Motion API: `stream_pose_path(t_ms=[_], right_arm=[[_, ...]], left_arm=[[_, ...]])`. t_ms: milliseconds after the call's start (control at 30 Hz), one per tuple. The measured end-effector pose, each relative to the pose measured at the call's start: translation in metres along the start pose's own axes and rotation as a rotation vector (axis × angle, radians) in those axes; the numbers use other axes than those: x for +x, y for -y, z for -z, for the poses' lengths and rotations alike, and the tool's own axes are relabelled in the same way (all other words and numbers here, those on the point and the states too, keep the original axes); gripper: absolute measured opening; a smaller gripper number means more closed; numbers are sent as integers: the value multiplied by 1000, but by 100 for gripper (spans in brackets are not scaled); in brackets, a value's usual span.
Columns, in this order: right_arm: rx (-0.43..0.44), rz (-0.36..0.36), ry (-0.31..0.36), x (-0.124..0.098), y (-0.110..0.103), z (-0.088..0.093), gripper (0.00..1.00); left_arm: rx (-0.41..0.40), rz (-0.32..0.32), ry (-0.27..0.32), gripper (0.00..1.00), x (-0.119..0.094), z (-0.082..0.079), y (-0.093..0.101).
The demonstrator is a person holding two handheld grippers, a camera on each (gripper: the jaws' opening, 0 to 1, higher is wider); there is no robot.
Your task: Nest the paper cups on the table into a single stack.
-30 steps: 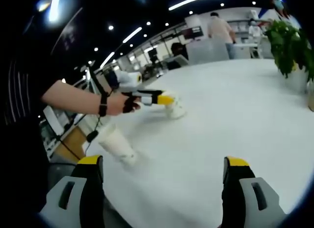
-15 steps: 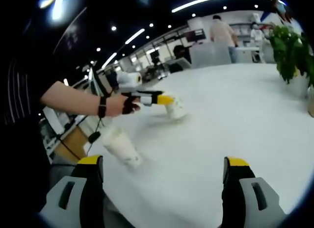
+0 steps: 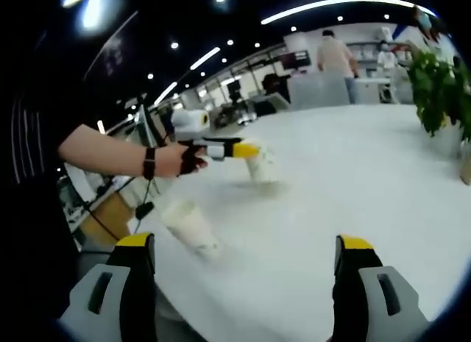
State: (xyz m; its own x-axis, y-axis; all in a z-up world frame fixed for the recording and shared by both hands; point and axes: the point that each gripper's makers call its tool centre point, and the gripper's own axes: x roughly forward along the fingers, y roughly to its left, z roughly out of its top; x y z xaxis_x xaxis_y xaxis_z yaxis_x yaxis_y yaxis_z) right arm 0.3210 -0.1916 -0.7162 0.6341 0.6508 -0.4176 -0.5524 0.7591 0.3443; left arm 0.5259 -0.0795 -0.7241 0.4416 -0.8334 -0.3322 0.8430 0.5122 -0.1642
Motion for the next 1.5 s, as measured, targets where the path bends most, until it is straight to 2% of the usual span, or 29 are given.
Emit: stream_pose_path(t_ms=[500,567,733,900,1100,1500], right_arm=[[-34,-7,34,-5,-30,-10,100],[-37,-5,38,-5,-33,-11,100],[-33,2,54,-5,-42,-11,100],[-38,5,63,-4,-52,-12,100],[-41,10,68,-3,-58,-11,100],[-39,21,78,-1,-64,-10,100]], left_arm=[[12,29,28,37,-33,-22,26],[8,40,30,37,-35,-21,23],[26,68,44,37,-48,-29,40],[31,89,53,37,-58,-34,47],[22,109,80,37,-76,-44,57],[48,144,83,37,-99,-47,76]])
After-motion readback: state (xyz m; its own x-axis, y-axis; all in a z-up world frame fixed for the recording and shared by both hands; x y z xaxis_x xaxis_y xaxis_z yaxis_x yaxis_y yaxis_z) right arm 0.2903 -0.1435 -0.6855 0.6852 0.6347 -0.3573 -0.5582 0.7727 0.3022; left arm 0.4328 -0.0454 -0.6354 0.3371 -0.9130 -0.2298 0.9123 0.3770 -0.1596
